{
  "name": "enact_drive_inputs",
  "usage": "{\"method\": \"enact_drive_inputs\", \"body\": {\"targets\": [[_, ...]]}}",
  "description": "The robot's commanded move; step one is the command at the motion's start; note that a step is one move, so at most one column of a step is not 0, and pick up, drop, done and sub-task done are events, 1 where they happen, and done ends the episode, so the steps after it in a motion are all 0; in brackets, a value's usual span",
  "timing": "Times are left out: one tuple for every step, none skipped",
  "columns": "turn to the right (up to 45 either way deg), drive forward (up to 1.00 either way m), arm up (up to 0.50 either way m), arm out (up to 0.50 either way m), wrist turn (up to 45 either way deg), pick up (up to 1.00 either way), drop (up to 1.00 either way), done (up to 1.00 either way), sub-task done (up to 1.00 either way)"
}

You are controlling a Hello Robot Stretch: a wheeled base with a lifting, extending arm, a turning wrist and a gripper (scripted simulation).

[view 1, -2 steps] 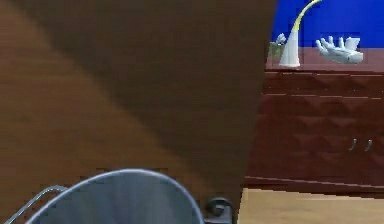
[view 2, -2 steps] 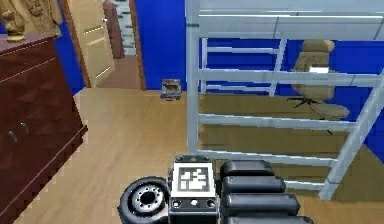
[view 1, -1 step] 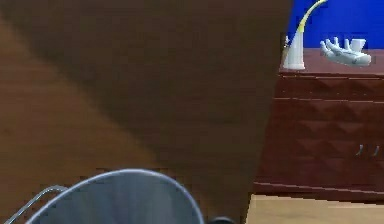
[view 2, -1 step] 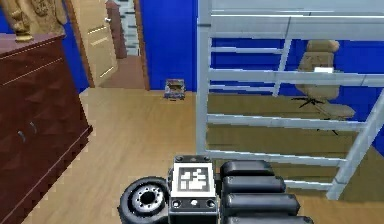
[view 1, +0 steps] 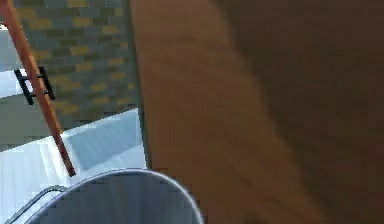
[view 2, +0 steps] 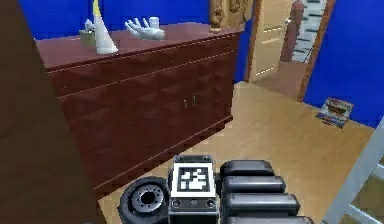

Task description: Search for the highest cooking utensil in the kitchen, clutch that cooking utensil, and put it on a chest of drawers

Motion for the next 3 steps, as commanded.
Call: {"method": "enact_drive_inputs", "body": {"targets": [[-45.0, 0.0, 0.0, 0.0, 0.0, 0.0, 0.0, 0.0, 0.0], [-45.0, 0.0, 0.0, 0.0, 0.0, 0.0, 0.0, 0.0, 0.0], [-39.0, 0.0, 0.0, 0.0, 0.0, 0.0, 0.0, 0.0, 0.0]]}}
